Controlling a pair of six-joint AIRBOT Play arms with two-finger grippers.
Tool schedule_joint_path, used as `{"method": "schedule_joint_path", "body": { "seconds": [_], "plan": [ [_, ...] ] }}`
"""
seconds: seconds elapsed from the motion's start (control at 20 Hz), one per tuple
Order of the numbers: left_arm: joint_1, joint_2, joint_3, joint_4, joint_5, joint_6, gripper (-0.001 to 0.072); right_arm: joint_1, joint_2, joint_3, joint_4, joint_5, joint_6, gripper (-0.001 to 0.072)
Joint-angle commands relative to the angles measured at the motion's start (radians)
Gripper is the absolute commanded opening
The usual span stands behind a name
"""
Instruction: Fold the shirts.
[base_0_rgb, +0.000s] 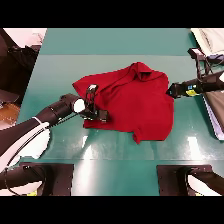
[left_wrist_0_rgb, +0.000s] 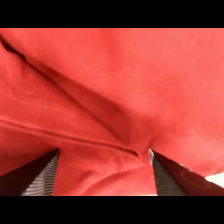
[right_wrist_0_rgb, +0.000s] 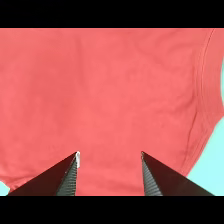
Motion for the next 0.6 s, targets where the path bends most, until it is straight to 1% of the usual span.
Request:
{"method": "schedule_joint_path", "body": {
  "seconds": [0.0, 0.1, 0.15, 0.2, 0.25, 0.35, 0.4, 0.45, 0.55],
  "plan": [
    [-0.004, -0.029, -0.002, -0.024, 0.042, -0.026, 0.0668, 0.003, 0.058, -0.049, 0.001, -0.021, 0.001, 0.0442],
    [-0.004, -0.029, 0.0, -0.024, 0.051, -0.031, 0.0664, 0.003, 0.079, -0.07, 0.001, -0.035, 0.001, 0.0442],
    [-0.004, -0.029, 0.001, -0.024, 0.047, -0.035, 0.0471, 0.003, 0.089, -0.083, 0.001, -0.045, 0.001, 0.0442],
    [-0.004, -0.029, 0.005, -0.024, 0.036, -0.03, 0.0236, 0.003, 0.093, -0.089, -0.001, -0.047, 0.001, 0.0441],
    [-0.004, -0.029, 0.01, -0.024, 0.033, -0.029, 0.0176, 0.003, 0.093, -0.088, -0.001, -0.046, 0.001, 0.0442],
    [-0.004, -0.027, 0.03, -0.023, 0.009, -0.029, 0.0175, 0.002, 0.093, -0.088, -0.002, -0.045, 0.001, 0.0442],
    [-0.004, -0.025, 0.045, -0.022, -0.011, -0.011, 0.0061, 0.002, 0.093, -0.088, -0.002, -0.045, 0.001, 0.0442],
    [-0.004, -0.024, 0.063, -0.019, -0.033, 0.021, 0.0024, 0.002, 0.093, -0.088, -0.003, -0.046, 0.001, 0.0442],
    [-0.004, -0.024, 0.111, 0.018, -0.114, 0.05, 0.0023, 0.002, 0.093, -0.088, -0.009, -0.045, 0.001, 0.0442]
  ]
}}
